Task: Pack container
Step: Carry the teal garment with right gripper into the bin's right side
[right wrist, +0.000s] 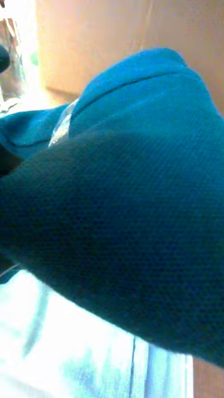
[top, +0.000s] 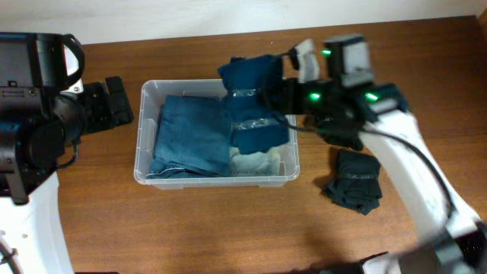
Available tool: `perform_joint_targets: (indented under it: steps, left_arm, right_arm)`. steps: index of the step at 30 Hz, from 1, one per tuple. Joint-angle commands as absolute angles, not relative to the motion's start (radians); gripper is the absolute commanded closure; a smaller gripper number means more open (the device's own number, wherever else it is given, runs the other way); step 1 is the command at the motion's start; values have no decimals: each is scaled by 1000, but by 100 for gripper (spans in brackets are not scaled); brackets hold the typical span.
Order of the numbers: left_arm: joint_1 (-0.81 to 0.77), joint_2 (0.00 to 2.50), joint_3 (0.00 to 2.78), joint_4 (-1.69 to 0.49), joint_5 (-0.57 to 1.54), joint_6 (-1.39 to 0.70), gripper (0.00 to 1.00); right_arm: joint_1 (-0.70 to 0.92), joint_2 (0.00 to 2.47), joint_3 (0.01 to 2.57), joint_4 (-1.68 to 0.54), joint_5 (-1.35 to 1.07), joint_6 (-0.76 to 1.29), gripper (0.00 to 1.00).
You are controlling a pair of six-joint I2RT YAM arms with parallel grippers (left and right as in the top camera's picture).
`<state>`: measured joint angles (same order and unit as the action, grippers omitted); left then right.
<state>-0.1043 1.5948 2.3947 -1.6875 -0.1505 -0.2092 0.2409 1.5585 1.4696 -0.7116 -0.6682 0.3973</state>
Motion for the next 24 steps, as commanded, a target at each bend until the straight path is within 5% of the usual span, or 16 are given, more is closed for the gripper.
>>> perform_joint_targets:
  steps: [1,7,18,24]
  left_arm:
    - [-101,1581,2393,-1687,-162,-215,0]
    - [-101,1581,2393,-1687,-162,-215,0]
    - [-101,1581,2393,-1687,-162,-215,0]
    - [-101,1581,2393,-1687,-162,-215,0]
  right_arm:
    - [258,1681,1475,-660,-650,410,96]
    - [261,1830,1475,-680,-623,397,90]
    - [261,1719,1484,-793,-427,398,38]
    - [215,1484,1505,-851,-282,415,32]
